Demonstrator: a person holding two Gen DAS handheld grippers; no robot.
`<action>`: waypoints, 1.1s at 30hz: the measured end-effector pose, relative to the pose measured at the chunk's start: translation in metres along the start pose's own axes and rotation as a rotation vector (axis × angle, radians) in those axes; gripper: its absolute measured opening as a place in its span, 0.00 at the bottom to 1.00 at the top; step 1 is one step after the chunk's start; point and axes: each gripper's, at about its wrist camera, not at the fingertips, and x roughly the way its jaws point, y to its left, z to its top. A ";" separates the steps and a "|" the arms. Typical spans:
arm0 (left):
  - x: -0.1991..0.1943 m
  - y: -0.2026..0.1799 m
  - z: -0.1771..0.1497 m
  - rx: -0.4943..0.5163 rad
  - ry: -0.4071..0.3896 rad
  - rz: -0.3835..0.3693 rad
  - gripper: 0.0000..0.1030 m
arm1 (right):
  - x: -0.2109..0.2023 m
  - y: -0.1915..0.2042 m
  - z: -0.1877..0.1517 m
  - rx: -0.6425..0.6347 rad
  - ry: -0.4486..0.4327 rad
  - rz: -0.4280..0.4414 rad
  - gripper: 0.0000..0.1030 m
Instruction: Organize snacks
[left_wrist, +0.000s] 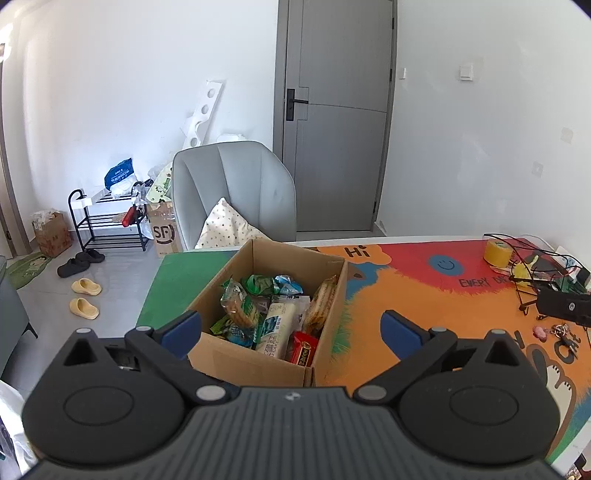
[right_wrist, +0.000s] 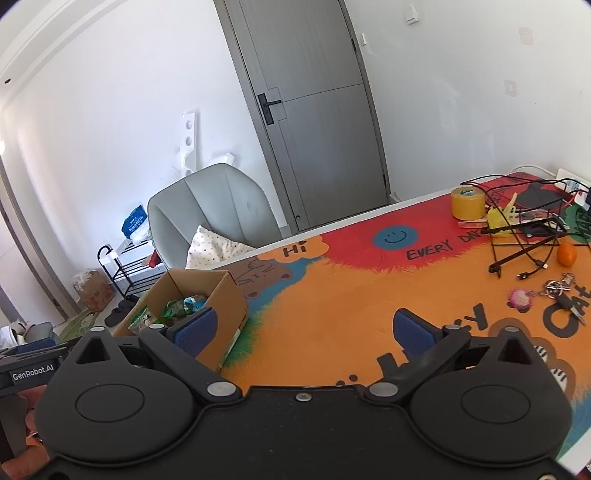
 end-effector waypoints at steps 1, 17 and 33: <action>-0.003 -0.002 0.000 0.010 -0.002 0.004 0.99 | -0.004 -0.001 0.000 -0.010 -0.007 0.000 1.00; -0.034 -0.004 -0.023 0.074 -0.003 0.017 0.99 | -0.046 -0.012 -0.020 -0.027 0.010 -0.056 1.00; -0.035 0.010 -0.024 0.050 0.000 0.032 1.00 | -0.050 -0.011 -0.023 -0.043 0.014 -0.050 1.00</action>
